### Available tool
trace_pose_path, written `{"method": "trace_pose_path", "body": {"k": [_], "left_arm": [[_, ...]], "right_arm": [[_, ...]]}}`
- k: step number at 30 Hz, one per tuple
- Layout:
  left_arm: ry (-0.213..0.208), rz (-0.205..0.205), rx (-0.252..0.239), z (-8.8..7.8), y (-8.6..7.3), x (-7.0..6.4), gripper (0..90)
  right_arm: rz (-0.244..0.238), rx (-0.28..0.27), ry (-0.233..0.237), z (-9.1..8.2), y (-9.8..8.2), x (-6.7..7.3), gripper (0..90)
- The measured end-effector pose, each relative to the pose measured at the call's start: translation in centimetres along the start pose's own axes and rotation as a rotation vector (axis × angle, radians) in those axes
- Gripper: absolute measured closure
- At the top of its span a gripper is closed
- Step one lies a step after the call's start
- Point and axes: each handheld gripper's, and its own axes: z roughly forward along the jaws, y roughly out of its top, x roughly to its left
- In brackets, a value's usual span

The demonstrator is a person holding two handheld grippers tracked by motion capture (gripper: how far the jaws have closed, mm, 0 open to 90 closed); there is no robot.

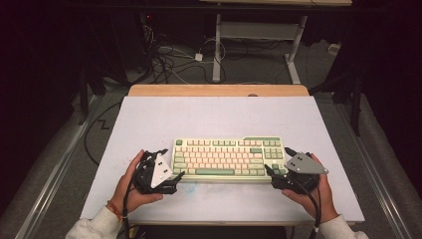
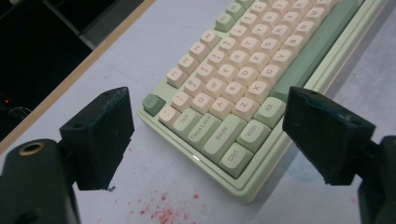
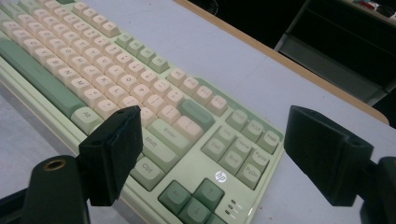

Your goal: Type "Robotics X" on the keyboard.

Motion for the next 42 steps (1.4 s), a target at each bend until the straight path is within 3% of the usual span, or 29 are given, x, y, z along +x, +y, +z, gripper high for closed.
{"method": "trace_pose_path", "body": {"k": [11, 16, 19, 29, 42], "left_arm": [[0.026, 0.022, 0.046, -0.8, -1.9, 0.2, 15.5], [0.028, 0.001, 0.053, -1.4, -3.0, 0.7, 15.6], [0.034, -0.006, 0.056, -1.7, -3.6, 1.0, 15.6], [0.038, -0.030, 0.074, -2.2, -5.3, 1.4, 15.6], [0.006, -0.079, 0.139, -1.8, -7.6, 1.4, 15.6]], "right_arm": [[-0.018, 0.005, -0.014, -0.8, -1.0, -0.4, 19.2], [-0.012, 0.008, -0.026, -1.0, -1.5, -0.8, 19.1], [0.018, 0.005, -0.027, -1.1, -2.0, -1.1, 19.1], [0.040, 0.033, -0.069, -1.7, -3.5, -2.3, 17.5], [0.120, 0.078, -0.089, -2.3, -6.6, -3.4, 17.4]]}}
